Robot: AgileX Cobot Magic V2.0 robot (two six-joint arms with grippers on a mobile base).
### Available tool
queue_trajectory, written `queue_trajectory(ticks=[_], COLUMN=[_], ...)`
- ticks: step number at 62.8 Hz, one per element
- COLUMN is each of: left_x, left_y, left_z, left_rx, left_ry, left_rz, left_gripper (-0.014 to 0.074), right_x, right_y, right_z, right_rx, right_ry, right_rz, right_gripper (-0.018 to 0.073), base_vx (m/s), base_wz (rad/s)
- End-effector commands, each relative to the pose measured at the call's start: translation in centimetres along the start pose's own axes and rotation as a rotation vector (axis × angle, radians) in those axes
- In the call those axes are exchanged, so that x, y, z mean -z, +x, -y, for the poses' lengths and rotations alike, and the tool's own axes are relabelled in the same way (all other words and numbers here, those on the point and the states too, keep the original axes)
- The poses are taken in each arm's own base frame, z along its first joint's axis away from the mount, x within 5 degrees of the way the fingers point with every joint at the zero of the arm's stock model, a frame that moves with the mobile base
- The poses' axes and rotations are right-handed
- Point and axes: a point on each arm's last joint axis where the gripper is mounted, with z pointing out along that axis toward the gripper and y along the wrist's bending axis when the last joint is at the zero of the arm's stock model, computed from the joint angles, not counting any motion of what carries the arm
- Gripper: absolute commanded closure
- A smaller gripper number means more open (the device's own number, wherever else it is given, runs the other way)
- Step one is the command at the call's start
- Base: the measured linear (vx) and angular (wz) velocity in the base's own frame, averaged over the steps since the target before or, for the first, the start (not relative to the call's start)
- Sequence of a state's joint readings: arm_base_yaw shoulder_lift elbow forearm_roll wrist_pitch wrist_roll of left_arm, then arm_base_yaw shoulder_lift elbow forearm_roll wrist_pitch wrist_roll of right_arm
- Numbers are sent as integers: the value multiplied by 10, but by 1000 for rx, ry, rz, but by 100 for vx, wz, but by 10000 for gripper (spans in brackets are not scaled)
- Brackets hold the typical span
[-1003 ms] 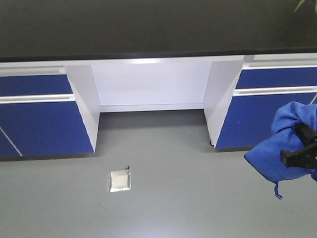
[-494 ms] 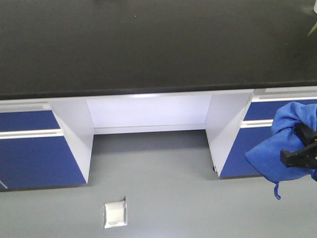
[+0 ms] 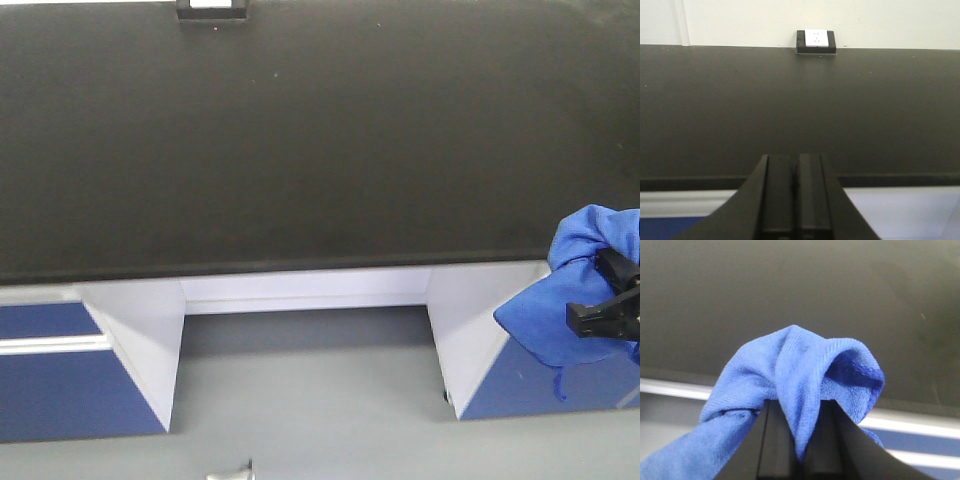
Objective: Wipe right workspace with blue cloth
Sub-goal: 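Drive up to the other black counter holding the cloth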
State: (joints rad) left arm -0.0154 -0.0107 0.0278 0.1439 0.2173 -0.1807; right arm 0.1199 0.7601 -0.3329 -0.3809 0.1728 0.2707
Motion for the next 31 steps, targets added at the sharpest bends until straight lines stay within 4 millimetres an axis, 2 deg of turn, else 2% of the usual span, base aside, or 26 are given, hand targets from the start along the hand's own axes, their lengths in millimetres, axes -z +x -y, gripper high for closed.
queue_trajectory(ticks=[1,31], left_x=[-1,-1], left_y=[2,2], left_z=[1,1], left_rx=[8,8], left_ry=[10,10], left_rz=[65,65], left_gripper=[602,602], right_x=[3,3], right_y=[-17,-17], right_z=[-1,-1], right_rx=[11,11], right_ry=[-15,-15], right_rz=[103,103], right_gripper=[562,562], base_vx=[32,29], base_wz=[9,10])
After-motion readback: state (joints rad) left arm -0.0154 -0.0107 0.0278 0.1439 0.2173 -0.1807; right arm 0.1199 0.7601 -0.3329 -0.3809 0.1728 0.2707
